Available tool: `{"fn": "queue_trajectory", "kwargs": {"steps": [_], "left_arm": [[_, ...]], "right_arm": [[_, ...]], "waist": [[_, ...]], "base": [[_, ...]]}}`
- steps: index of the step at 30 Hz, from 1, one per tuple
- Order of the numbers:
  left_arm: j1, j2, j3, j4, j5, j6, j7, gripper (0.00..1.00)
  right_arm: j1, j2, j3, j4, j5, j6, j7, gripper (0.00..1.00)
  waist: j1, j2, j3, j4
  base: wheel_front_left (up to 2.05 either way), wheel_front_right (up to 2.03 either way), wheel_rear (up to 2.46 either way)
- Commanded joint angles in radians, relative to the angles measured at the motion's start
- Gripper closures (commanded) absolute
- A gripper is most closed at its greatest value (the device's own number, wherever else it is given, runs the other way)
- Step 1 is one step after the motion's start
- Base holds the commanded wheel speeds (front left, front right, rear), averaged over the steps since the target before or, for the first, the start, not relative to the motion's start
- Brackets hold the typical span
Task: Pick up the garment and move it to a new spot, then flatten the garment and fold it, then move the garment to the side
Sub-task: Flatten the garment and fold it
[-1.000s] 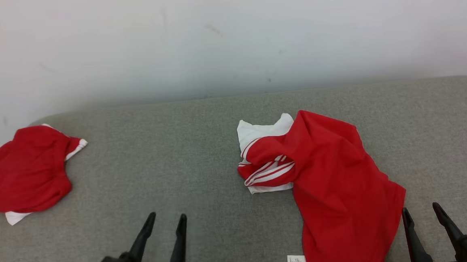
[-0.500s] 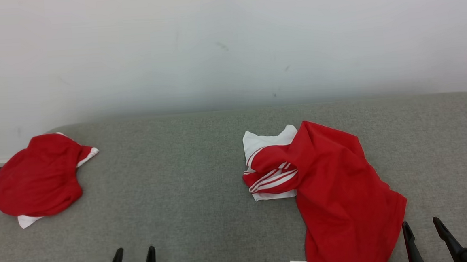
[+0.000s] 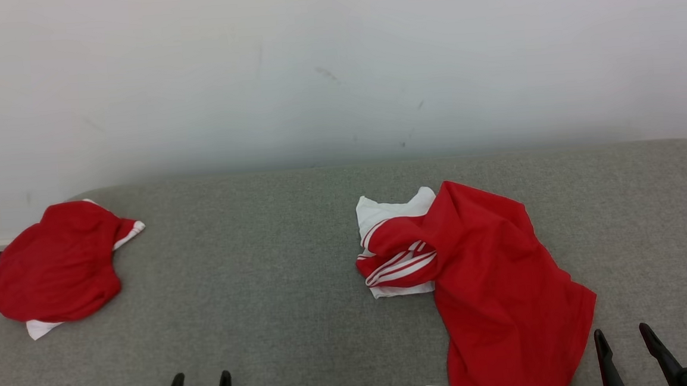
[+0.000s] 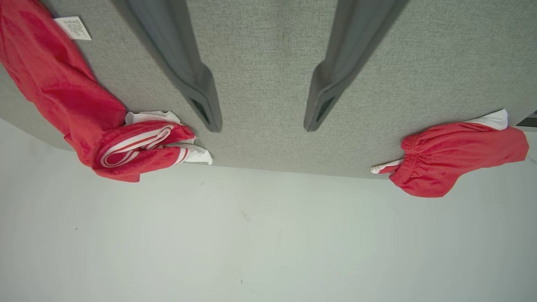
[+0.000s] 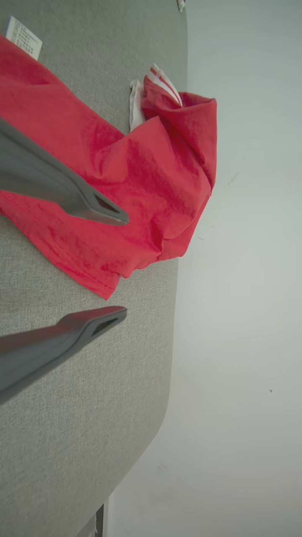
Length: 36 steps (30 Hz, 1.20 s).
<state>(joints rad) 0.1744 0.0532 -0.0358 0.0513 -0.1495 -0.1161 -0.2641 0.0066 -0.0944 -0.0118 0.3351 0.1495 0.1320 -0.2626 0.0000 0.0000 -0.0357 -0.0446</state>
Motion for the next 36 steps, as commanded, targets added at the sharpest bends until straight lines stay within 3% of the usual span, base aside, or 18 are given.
{"fn": "queue_trajectory", "kwargs": {"steps": [1, 26, 36], "left_arm": [[0.009, 0.001, 0.004, 0.002, 0.006, -0.004, -0.001, 0.0], [-0.005, -0.002, 0.004, 0.002, 0.003, -0.013, -0.001, 0.0], [-0.071, 0.0, -0.063, 0.012, 0.014, -0.014, -0.001, 0.0]], "right_arm": [[0.004, -0.002, -0.003, 0.004, -0.001, -0.003, -0.003, 0.0], [-0.014, -0.01, 0.012, 0.008, 0.002, -0.003, -0.003, 0.0], [-0.032, -0.012, 0.027, 0.001, 0.003, -0.003, -0.003, 0.0]], "waist": [[0.0, 0.0, 0.0, 0.0], [0.0, 0.0, 0.008, -0.015], [0.0, 0.0, 0.026, -0.05]], "base": [[0.0, 0.0, 0.0], [0.0, 0.0, 0.0], [0.0, 0.0, 0.0]]}}
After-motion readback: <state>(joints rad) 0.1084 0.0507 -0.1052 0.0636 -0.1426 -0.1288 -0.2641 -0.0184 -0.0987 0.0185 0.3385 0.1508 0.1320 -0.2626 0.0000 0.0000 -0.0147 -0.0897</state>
